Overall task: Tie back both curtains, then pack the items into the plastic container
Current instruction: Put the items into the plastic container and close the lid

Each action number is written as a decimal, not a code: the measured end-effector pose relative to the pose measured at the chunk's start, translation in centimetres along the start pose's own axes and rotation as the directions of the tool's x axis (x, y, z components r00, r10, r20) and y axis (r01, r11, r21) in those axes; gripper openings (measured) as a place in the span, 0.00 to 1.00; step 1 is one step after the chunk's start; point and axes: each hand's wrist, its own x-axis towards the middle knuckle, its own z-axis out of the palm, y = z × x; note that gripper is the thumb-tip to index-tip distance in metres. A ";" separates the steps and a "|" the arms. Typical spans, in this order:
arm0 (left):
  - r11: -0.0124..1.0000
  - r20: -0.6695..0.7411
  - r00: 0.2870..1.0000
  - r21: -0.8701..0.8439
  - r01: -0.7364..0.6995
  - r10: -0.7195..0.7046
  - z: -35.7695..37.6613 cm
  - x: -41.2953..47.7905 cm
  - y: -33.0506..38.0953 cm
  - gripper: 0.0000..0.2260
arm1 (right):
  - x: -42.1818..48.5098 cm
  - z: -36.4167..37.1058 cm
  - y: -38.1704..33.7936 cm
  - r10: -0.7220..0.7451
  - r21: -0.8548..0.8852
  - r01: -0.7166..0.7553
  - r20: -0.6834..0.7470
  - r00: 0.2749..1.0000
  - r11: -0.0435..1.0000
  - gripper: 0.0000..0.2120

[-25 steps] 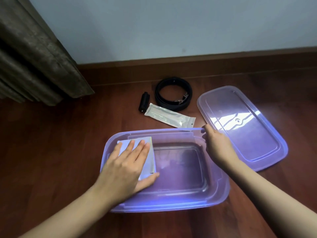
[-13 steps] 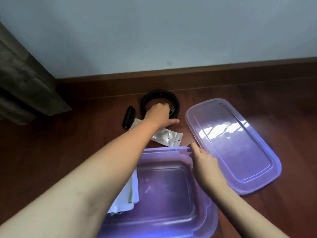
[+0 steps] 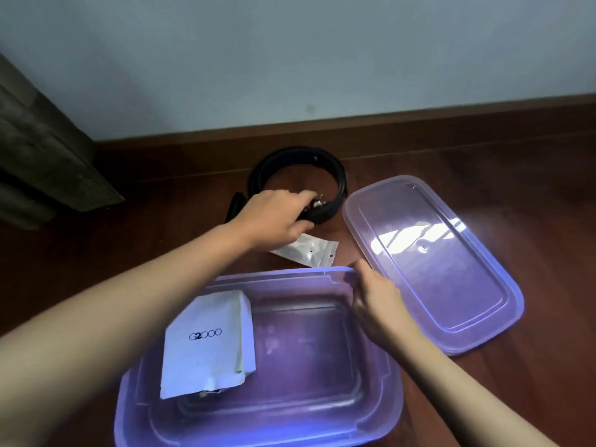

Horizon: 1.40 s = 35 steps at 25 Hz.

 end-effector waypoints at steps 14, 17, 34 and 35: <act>0.722 0.395 0.710 0.150 -0.676 0.583 2.5 -14.8 4.7 0.10 | -0.2 -0.3 0.2 0.120 0.358 -0.129 0.049 0.992 0.925 0.15; 0.746 0.441 0.729 0.175 -0.642 0.524 5.5 -13.1 5.5 0.09 | -0.2 -0.3 0.1 0.100 0.320 -0.105 0.034 0.994 0.942 0.15; 0.938 0.415 0.841 0.146 0.315 -0.347 4.0 -19.2 0.4 0.45 | 0.0 0.2 0.3 0.102 0.253 -0.098 -0.003 0.995 0.962 0.15; 0.946 0.463 0.825 0.160 0.281 -0.323 4.5 -19.5 0.0 0.47 | 0.0 0.2 0.3 0.104 0.252 -0.100 -0.003 0.995 0.962 0.15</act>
